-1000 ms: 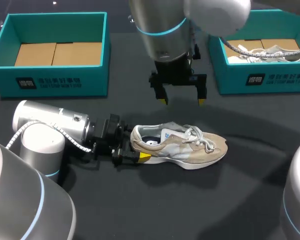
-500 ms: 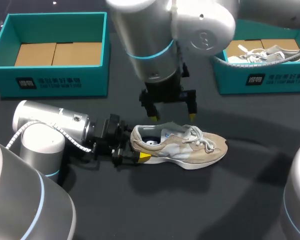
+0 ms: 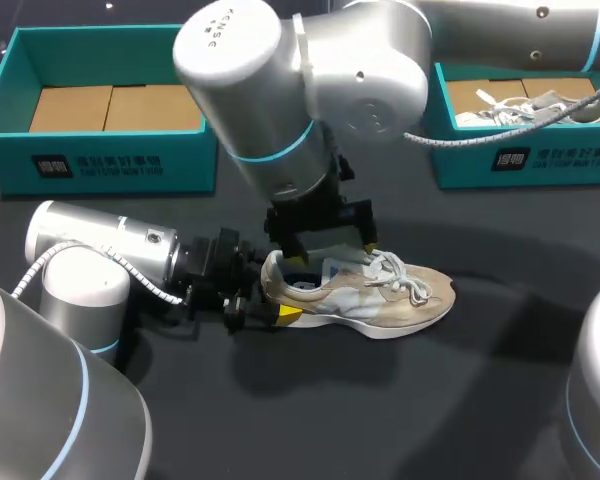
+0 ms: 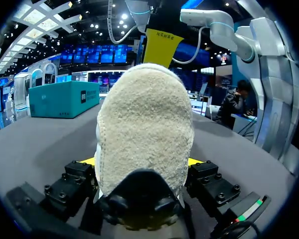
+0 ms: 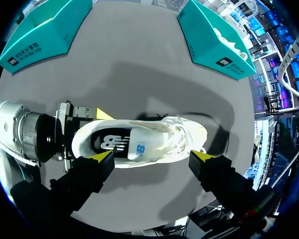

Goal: Take the shoe out of the shoebox, open the shoe tongue, remove and reinsert the insole, then place the shoe into the shoebox

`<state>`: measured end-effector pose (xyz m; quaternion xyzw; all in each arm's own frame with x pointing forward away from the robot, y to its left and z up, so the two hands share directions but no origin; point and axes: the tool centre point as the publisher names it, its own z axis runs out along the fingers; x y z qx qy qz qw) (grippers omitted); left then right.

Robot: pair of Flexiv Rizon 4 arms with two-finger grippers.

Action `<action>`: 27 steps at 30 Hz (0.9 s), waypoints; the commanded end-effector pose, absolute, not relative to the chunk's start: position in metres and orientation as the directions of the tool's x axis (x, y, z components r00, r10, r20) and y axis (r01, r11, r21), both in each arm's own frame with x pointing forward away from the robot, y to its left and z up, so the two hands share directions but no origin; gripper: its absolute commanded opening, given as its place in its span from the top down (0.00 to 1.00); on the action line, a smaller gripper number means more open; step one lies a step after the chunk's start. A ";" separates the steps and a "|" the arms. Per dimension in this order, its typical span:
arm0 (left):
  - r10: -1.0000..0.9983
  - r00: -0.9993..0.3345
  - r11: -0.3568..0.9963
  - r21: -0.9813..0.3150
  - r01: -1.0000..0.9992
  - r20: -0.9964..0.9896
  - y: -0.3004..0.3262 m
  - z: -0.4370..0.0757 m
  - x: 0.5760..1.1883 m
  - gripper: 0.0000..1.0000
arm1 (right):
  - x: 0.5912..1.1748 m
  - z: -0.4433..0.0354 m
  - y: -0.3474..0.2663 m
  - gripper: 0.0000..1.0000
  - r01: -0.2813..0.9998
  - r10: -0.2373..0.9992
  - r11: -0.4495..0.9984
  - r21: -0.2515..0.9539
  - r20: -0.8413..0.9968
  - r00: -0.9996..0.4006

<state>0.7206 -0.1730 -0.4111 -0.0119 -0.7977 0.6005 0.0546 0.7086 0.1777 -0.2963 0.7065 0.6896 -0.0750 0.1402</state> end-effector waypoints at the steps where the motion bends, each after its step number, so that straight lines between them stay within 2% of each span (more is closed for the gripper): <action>1: 0.083 -0.994 0.279 -0.959 -0.047 0.073 -0.176 -0.416 0.718 1.00 | 0.704 -0.308 0.188 0.00 0.940 0.853 -0.278 0.199 -0.399 0.337; 27: 0.083 -0.994 0.279 -0.959 -0.047 0.073 -0.176 -0.416 0.718 1.00 | 0.710 -0.355 0.165 0.00 0.902 0.787 -0.320 0.289 -0.449 0.423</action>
